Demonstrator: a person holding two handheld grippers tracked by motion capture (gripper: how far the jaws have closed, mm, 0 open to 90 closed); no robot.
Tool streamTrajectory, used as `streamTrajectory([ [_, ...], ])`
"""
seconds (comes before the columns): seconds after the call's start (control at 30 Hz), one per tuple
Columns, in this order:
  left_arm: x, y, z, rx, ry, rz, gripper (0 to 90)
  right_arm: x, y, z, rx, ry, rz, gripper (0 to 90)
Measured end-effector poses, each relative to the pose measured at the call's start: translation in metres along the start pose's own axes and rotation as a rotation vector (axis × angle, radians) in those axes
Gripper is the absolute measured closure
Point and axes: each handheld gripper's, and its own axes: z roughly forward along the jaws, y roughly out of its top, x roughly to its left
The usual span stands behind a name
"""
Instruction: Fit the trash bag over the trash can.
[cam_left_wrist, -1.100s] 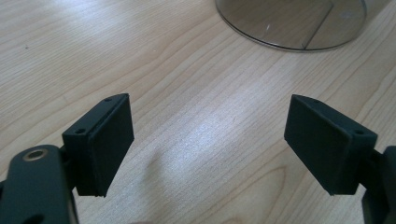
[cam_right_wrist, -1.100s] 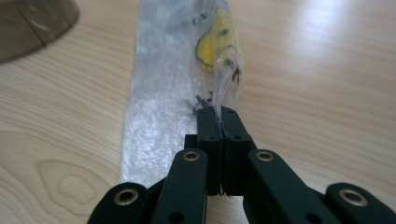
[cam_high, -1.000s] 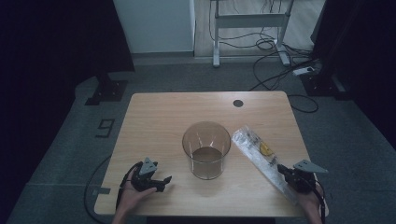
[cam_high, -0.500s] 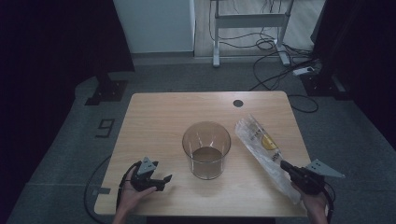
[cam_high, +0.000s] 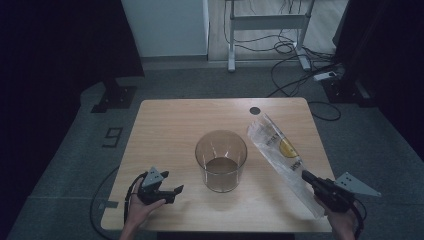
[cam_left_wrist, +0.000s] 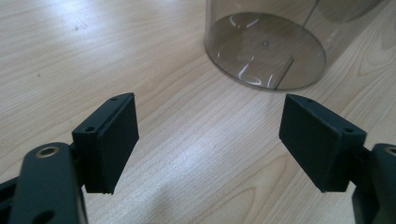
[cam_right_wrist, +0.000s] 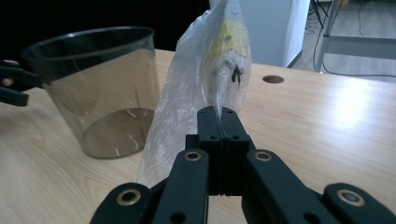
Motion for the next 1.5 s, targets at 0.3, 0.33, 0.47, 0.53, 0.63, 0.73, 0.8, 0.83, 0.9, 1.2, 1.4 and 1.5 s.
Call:
streamTrajectory([
  [0.3, -0.001, 0.002, -0.001, -0.003, -0.002, 0.006, 19.7, 0.023, 0.025, -0.011, -0.039, 0.032, -0.043, 89.2],
  [0.33, -0.001, 0.002, 0.0, 0.0, 0.0, 0.007, 19.7, 0.026, 0.028, -0.011, -0.041, 0.038, -0.048, 89.1],
  [0.47, -0.002, 0.002, 0.0, 0.003, 0.001, 0.009, 19.6, 0.037, 0.036, -0.013, -0.053, 0.062, -0.067, 89.1],
  [0.53, -0.002, 0.002, 0.0, 0.001, 0.0, 0.009, 19.6, 0.041, 0.039, -0.013, -0.059, 0.075, -0.074, 89.1],
  [0.63, -0.002, 0.002, 0.0, 0.002, -0.001, 0.01, 19.6, 0.046, 0.043, -0.013, -0.067, 0.092, -0.078, 89.1],
  [0.73, -0.002, 0.002, 0.001, 0.007, -0.001, 0.017, 19.6, 0.053, 0.047, -0.014, -0.07, 0.107, -0.089, 89.1],
  [0.8, -0.002, 0.002, 0.001, 0.005, -0.001, 0.019, 19.6, 0.058, 0.049, -0.015, -0.072, 0.121, -0.097, 89.1],
  [0.83, -0.002, 0.002, 0.001, 0.005, -0.001, 0.019, 19.6, 0.06, 0.05, -0.014, -0.073, 0.129, -0.102, 89.1],
  [0.9, -0.003, 0.003, -0.002, -0.003, 0.0, 0.018, 19.6, 0.064, 0.051, -0.013, -0.072, 0.141, -0.111, 89.1],
  [1.2, -0.011, 0.017, -0.017, -0.075, 0.011, 0.031, 21.7, 0.079, 0.052, 0.005, -0.043, 0.208, -0.121, 89.1],
  [1.4, -0.015, 0.041, -0.035, -0.152, 0.0, 0.008, 23.3, 0.084, 0.051, 0.016, -0.012, 0.225, -0.127, 89.1],
  [1.5, -0.015, 0.048, -0.038, -0.182, -0.017, -0.002, 24.0, 0.084, 0.049, 0.02, 0.001, 0.226, -0.126, 89.1],
])
